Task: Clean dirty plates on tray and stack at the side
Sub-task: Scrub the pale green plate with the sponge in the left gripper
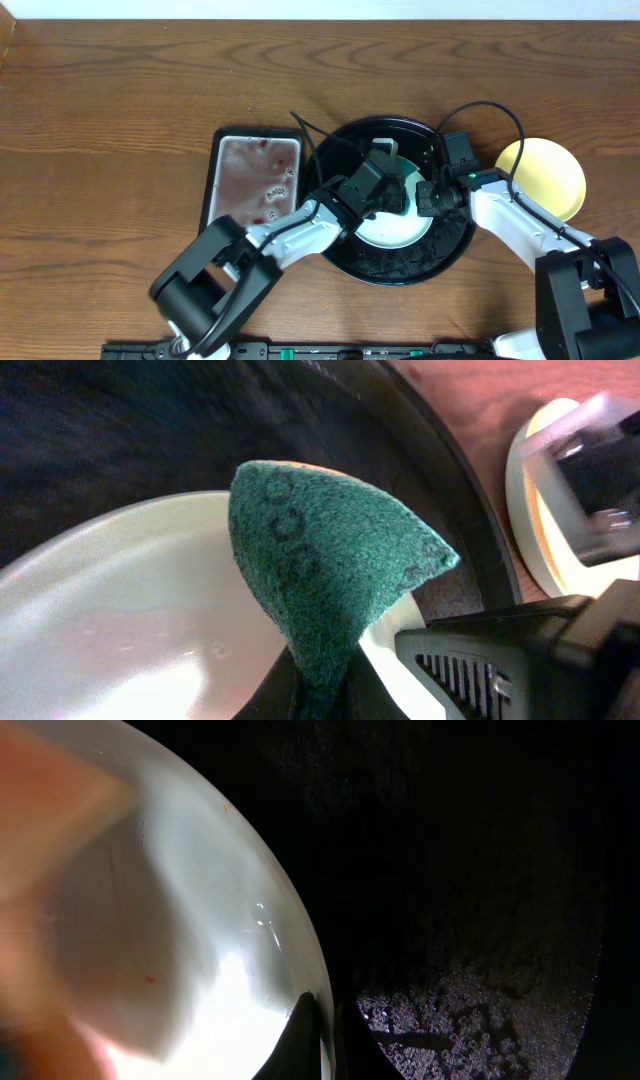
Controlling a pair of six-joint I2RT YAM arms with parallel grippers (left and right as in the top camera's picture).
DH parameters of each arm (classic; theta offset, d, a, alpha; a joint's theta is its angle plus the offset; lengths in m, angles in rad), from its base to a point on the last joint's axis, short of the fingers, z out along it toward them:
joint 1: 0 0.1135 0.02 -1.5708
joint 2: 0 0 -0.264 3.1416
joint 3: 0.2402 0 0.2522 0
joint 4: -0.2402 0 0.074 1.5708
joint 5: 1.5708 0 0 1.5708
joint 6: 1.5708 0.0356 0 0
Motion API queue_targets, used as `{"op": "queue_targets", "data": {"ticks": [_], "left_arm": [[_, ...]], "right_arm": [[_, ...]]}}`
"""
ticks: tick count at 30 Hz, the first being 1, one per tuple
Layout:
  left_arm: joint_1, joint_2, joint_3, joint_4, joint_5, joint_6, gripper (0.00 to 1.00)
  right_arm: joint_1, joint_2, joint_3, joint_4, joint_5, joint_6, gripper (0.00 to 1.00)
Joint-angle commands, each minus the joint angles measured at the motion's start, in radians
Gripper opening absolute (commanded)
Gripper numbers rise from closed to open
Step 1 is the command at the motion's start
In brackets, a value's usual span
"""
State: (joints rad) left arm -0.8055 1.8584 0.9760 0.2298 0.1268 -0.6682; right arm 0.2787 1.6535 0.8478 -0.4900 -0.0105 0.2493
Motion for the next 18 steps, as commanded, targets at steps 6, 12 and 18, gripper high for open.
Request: {"op": "queue_targets", "data": {"ticks": [6,12,18], "left_arm": [[0.003,0.104,-0.003,0.015,0.043,-0.022,0.08],[0.020,0.110,0.013,-0.214,-0.110,0.072,0.07],[0.071,0.101,0.109,-0.494,-0.154,0.169,0.07]], "right_arm": [[0.004,0.026,-0.033,-0.007,-0.027,0.005,0.01],[0.005,0.026,-0.033,-0.007,-0.027,0.005,0.01],[0.004,0.026,-0.033,-0.007,-0.027,0.005,0.01]]}}
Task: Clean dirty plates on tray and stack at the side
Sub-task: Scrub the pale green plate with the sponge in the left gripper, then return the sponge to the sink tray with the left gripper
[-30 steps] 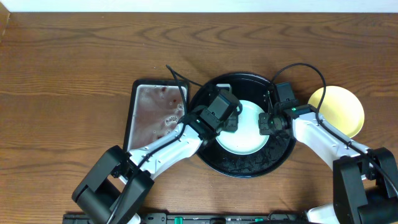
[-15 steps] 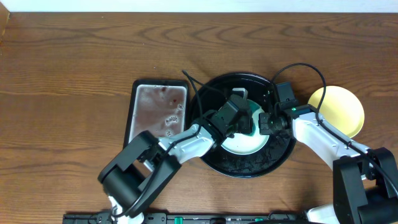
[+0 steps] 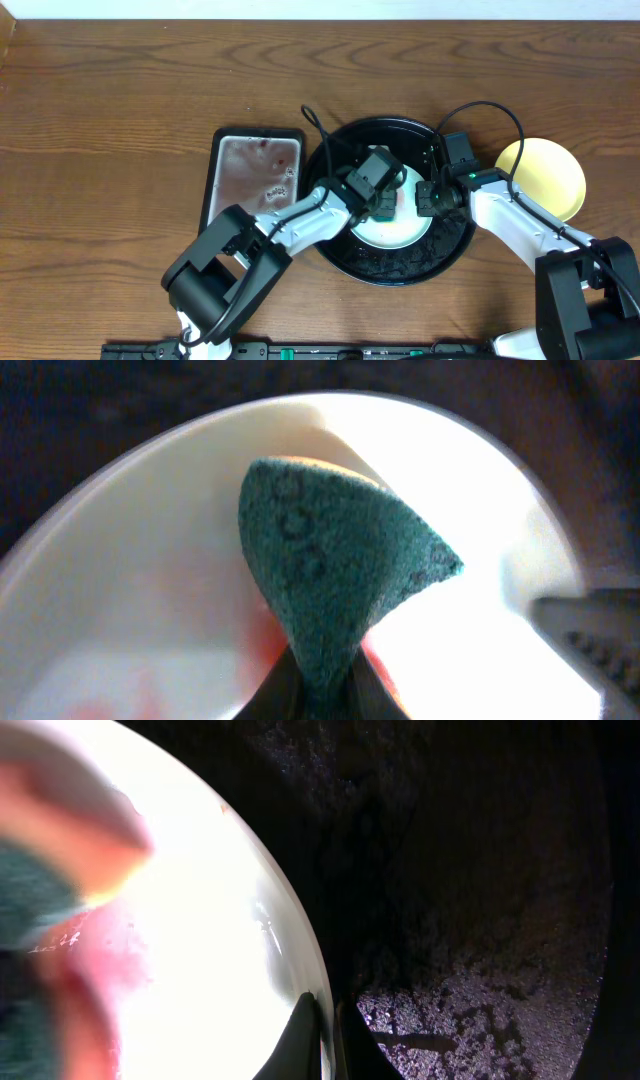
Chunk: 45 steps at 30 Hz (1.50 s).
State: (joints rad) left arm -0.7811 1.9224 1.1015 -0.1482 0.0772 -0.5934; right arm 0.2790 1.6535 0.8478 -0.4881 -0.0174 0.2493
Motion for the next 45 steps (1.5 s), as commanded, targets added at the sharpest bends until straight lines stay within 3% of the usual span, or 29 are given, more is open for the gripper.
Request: {"op": "queue_targets", "data": {"ticks": [1,9,14,20,27,36,45], "left_arm": [[0.051,0.034,-0.002,-0.143,-0.105,0.096,0.07],[0.055,-0.058,0.026,-0.180,-0.076,0.046,0.07],[0.031,-0.046,0.017,-0.057,0.129,-0.022,0.08],[-0.029,-0.008,0.017,0.051,0.136,-0.022,0.08],[-0.040,0.078,0.017,0.059,0.137,-0.021,0.08],[0.020,-0.007,0.017,-0.127,-0.061,0.031,0.07],[0.109,-0.221,0.017,-0.257,-0.071,0.104,0.07]], "right_arm": [[0.004,0.026,-0.033,-0.009,-0.021,0.005,0.01],[0.004,0.026,-0.033,-0.009,-0.021,0.005,0.01],[0.004,0.026,-0.033,-0.009,-0.021,0.005,0.01],[0.004,0.026,-0.033,-0.009,-0.021,0.005,0.01],[0.004,0.026,-0.033,-0.009,-0.021,0.005,0.01],[0.004,0.026,-0.033,-0.009,-0.021,0.005,0.01],[0.004,0.026,-0.033,-0.010,-0.021,0.005,0.01]]}}
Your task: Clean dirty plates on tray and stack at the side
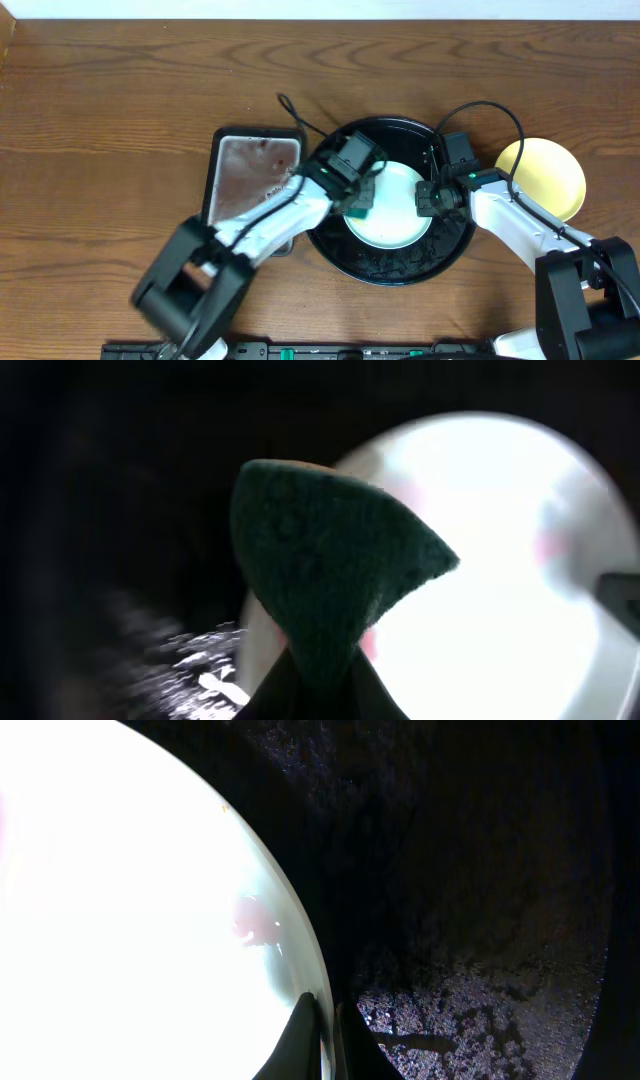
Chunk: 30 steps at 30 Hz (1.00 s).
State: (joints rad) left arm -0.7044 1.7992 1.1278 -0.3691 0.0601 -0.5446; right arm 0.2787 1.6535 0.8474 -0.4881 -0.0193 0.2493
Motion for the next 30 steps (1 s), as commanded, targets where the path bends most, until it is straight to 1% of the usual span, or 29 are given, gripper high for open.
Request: {"op": "queue_targets", "data": {"ticks": [1,4,7,11,13,15,19,24,27,30], "left_arm": [[0.048,-0.119,-0.009,-0.060,-0.054,0.055,0.07],[0.102,-0.169,-0.009,-0.133,-0.054,0.055,0.07],[0.171,-0.192,-0.009,-0.193,-0.054,0.055,0.08],[0.268,-0.191,-0.013,-0.222,-0.053,0.110,0.07],[0.315,-0.188,-0.021,-0.221,-0.053,0.167,0.08],[0.363,-0.182,-0.030,-0.222,-0.053,0.192,0.08],[0.435,-0.167,-0.062,-0.219,-0.053,0.193,0.07],[0.466,-0.140,-0.087,-0.209,-0.053,0.193,0.07],[0.465,-0.131,-0.087,-0.199,-0.053,0.193,0.07],[0.466,-0.129,-0.087,-0.190,-0.053,0.193,0.07]], "right_arm": [[0.004,0.026,-0.033,-0.009,-0.019,0.006,0.01],[0.004,0.026,-0.033,-0.008,-0.019,0.006,0.01],[0.004,0.026,-0.033,0.006,-0.019,0.006,0.06],[0.004,0.026,-0.033,0.026,-0.029,0.008,0.09],[0.005,0.026,-0.033,0.036,-0.043,0.008,0.07],[0.005,0.026,-0.033,0.039,-0.050,0.008,0.01],[0.005,0.026,-0.033,0.039,-0.053,0.008,0.01],[0.004,0.025,-0.031,0.068,-0.053,0.003,0.01],[0.004,0.005,-0.021,0.085,-0.047,-0.029,0.01],[0.005,-0.043,0.004,0.074,0.020,-0.041,0.01]]}}
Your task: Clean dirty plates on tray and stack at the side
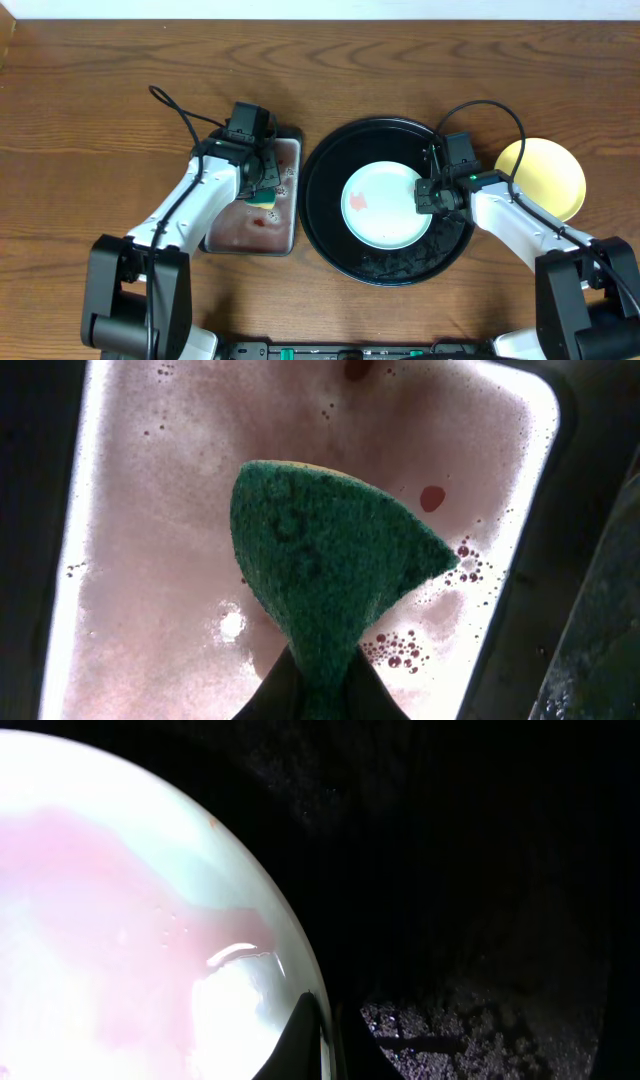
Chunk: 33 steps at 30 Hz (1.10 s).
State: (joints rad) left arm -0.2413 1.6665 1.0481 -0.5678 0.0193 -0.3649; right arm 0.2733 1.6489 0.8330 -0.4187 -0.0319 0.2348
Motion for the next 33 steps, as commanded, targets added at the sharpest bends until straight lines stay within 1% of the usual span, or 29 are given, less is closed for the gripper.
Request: {"op": "queue_targets", "data": {"ticks": [1,5,10,15,20,25,33], "left_arm": [[0.003,0.005,-0.007,0.012,-0.012,0.013,0.07],[0.003,0.014,-0.007,0.015,-0.012,0.013,0.08],[0.003,0.040,-0.008,0.024,-0.008,0.013,0.08],[0.003,0.062,-0.008,0.034,-0.005,0.013,0.08],[0.003,0.062,-0.008,0.035,-0.005,0.013,0.08],[0.003,0.062,-0.008,0.035,-0.005,0.013,0.08],[0.003,0.062,-0.008,0.034,-0.005,0.013,0.08]], "right_arm": [[0.010,-0.058,0.026,0.003,0.047,-0.035,0.01],[0.011,-0.160,0.039,0.008,0.138,-0.075,0.01],[0.050,-0.269,0.040,0.015,0.436,-0.171,0.01],[0.146,-0.334,0.040,0.082,0.665,-0.314,0.01],[0.281,-0.344,0.040,0.177,0.899,-0.472,0.01],[0.409,-0.344,0.039,0.260,1.021,-0.600,0.01],[0.527,-0.344,0.039,0.372,1.140,-0.753,0.01]]}}
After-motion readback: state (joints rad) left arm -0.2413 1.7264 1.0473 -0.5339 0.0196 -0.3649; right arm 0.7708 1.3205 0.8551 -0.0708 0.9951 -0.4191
